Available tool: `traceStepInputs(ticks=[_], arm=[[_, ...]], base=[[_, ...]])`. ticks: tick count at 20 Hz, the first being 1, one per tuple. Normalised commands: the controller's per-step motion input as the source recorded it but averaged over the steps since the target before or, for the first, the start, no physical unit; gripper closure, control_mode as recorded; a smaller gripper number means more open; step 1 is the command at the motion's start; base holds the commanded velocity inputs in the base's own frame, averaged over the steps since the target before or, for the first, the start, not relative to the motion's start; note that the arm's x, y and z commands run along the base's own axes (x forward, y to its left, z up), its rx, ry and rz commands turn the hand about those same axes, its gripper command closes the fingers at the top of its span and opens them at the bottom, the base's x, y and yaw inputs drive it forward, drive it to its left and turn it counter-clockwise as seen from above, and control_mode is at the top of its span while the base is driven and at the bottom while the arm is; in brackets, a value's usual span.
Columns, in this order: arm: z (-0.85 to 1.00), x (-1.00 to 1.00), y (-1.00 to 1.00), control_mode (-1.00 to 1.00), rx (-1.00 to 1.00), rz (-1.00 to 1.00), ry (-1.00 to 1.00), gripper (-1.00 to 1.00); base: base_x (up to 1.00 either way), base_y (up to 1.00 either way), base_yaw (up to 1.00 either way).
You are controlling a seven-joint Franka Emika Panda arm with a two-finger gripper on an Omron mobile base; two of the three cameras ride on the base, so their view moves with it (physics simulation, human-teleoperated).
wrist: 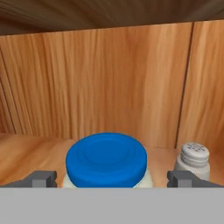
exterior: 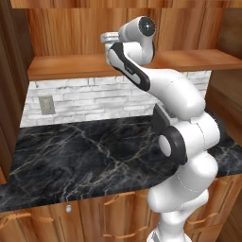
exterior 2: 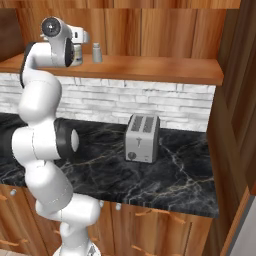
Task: Take 2 condiments from the cabinet and move them on the counter near the stove.Make sure the condiments are lined up with each other, next to each other.
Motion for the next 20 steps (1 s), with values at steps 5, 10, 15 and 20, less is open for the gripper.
traceStepInputs(ticks=[5,10,15,20], arm=[[-0.03,0.24,0.06,-1.00,0.00,0.00,0.01,-1.00],[-0.16,0.27,0.09,-1.00,0.00,0.00,0.05,1.00],[-0.10,0.07,0.02,-1.00,0.00,0.00,0.04,1.00],[-0.04,-0.17,0.01,-1.00,0.00,0.00,0.00,1.00]], base=[[0.00,0.00,0.00],[0.00,0.00,0.00],[0.00,0.00,0.00],[0.00,0.00,0.00]])
